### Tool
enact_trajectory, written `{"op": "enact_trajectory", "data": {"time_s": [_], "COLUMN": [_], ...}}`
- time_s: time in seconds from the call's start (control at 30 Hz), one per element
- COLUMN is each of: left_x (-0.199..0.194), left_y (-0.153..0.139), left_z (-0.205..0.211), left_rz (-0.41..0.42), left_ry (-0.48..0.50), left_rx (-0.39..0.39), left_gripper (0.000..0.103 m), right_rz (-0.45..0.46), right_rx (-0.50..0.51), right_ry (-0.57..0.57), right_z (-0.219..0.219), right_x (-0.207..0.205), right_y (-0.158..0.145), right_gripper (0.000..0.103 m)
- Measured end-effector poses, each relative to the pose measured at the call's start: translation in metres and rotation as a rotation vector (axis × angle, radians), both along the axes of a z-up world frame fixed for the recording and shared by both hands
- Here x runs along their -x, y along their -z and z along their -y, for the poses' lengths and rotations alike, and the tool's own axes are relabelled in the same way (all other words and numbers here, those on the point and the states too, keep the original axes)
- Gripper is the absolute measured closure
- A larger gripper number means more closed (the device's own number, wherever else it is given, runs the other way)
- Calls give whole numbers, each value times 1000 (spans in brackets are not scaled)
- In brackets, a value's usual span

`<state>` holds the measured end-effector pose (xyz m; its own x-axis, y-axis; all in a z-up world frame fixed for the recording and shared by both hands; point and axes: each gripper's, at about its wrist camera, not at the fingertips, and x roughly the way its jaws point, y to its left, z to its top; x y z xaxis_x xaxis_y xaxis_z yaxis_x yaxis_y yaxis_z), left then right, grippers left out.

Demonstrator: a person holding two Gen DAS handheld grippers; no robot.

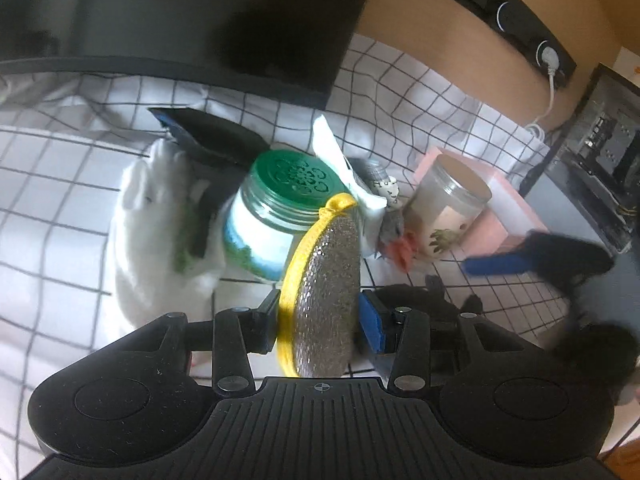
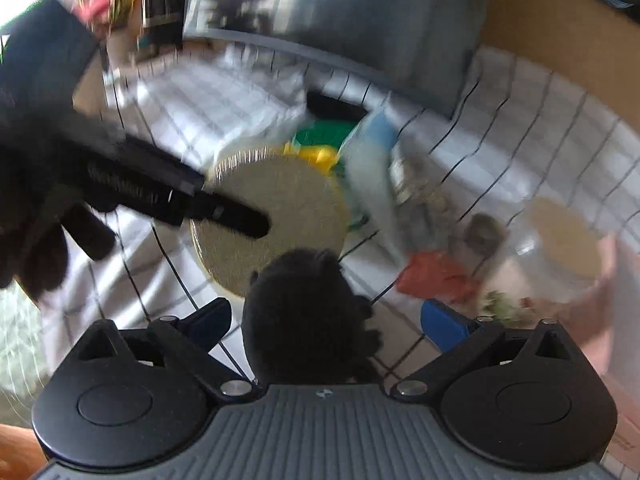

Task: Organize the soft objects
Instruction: 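Grasp the gold glitter disc with the left tool while the right tool grasps the black plush toy, then carry the disc and plush over the pink box and open both tools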

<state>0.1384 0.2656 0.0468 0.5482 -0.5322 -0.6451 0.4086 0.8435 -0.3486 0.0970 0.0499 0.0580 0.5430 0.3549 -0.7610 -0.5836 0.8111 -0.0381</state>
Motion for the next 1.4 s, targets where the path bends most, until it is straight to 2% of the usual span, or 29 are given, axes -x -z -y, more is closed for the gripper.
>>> {"op": "enact_trajectory", "data": {"time_s": [0.1, 0.17, 0.2, 0.3, 0.5, 0.63, 0.77, 0.9, 1.07, 1.17, 1.27, 1.33, 1.4], "left_x": [-11, -13, -12, -4, 12, 28, 47, 60, 56, 41, 17, -3, -23], "left_y": [10, 13, 15, 16, 7, -3, -13, -21, -42, -64, -91, -109, -118], "left_z": [6, 10, 11, 18, 41, 68, 104, 153, 216, 252, 285, 303, 319], "left_rz": [-47, -66, -66, -59, 12, 56, 35, 10, 28, 62, 124, 162, 166], "left_ry": [-57, -90, -101, -128, -134, -31, 149, 307, 437, 476, 468, 439, 373], "left_rx": [16, 37, 51, 67, 27, -14, 37, 82, 157, 193, 210, 221, 216], "left_gripper": [61, 65, 73, 84, 85, 85, 85, 85, 85, 85, 85, 85, 83], "right_rz": [-40, -64, -71, -54, -63, -52, 11, 83, 140, 141, 146, 153, 167], "right_rx": [-9, -46, -59, -42, -68, -105, -102, -56, -38, -54, -70, -81, -89], "right_ry": [-6, -14, -25, -35, 14, 139, 306, 451, 592, 657, 692, 706, 712], "right_z": [2, 5, 5, 6, 51, 114, 174, 220, 270, 289, 300, 303, 307], "right_x": [-7, -10, -8, 2, 22, 43, 65, 85, 113, 129, 142, 144, 151], "right_y": [14, 15, 13, 8, -11, -37, -63, -81, -89, -87, -86, -85, -86], "right_gripper": [10, 23, 36, 37, 38, 38, 38, 38, 38, 38, 38, 38, 38]}}
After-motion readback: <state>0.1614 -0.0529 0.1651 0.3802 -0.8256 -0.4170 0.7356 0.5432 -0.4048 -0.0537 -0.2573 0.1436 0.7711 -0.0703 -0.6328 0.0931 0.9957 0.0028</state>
